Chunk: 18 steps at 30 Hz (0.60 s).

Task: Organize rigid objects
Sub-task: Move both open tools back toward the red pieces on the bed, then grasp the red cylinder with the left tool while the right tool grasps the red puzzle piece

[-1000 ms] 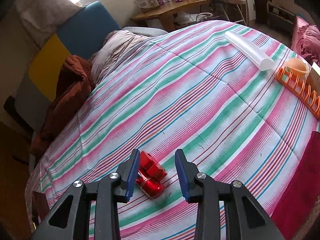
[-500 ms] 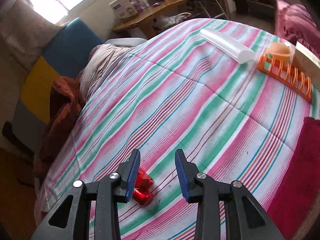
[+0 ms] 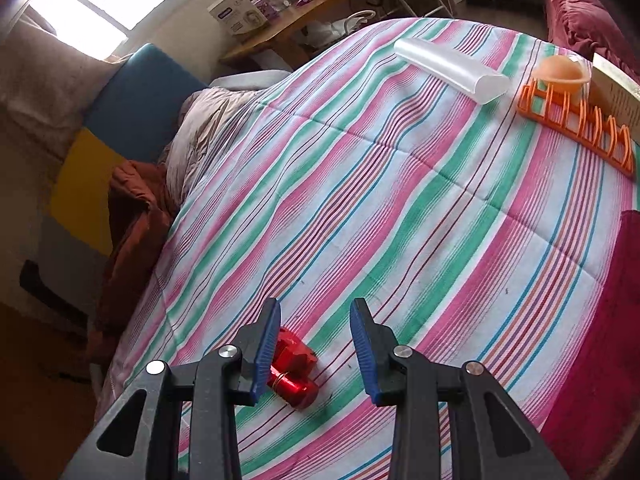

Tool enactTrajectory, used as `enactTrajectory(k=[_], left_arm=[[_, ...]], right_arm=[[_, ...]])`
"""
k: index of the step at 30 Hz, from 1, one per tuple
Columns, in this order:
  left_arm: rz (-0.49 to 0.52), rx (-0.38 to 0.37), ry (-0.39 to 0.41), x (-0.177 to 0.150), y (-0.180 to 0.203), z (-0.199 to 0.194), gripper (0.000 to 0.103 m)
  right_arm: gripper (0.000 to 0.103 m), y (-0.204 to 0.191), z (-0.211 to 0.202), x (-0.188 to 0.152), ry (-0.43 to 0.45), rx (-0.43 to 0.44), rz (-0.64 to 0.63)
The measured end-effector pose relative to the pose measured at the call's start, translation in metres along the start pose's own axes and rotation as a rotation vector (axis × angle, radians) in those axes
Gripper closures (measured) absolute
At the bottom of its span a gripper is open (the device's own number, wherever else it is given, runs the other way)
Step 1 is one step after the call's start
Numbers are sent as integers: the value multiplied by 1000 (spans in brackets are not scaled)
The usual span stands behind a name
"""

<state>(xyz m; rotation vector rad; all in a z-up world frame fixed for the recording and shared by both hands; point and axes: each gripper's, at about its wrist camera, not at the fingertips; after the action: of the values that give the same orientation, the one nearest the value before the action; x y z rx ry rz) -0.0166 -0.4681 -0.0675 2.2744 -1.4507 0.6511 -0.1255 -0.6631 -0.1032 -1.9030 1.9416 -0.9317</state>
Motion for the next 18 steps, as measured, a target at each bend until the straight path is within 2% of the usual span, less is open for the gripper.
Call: enactTrajectory(k=[6, 9, 14, 18], left_arm=[[-78, -65, -42, 35, 10, 36, 42], [-114, -73, -74, 49, 13, 57, 48], [-126, -69, -87, 61, 20, 82, 48], [-153, -98, -73, 64, 20, 96, 48]], right_arm=[[67, 2, 2, 1, -18, 26, 19], [67, 5, 5, 2, -37, 33, 47], [67, 4, 9, 2, -54, 41, 51], [67, 6, 11, 2, -55, 34, 58]])
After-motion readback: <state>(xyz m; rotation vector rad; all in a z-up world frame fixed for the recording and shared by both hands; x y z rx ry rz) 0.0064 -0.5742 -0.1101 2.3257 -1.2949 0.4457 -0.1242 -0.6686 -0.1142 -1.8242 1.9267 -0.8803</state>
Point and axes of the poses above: each gripper's, at about its wrist camera, not at the fingertips, and z roughly the way its jaws point, y to its right, x to its top, and after that the axes turned 13 degrees about z, right-handed
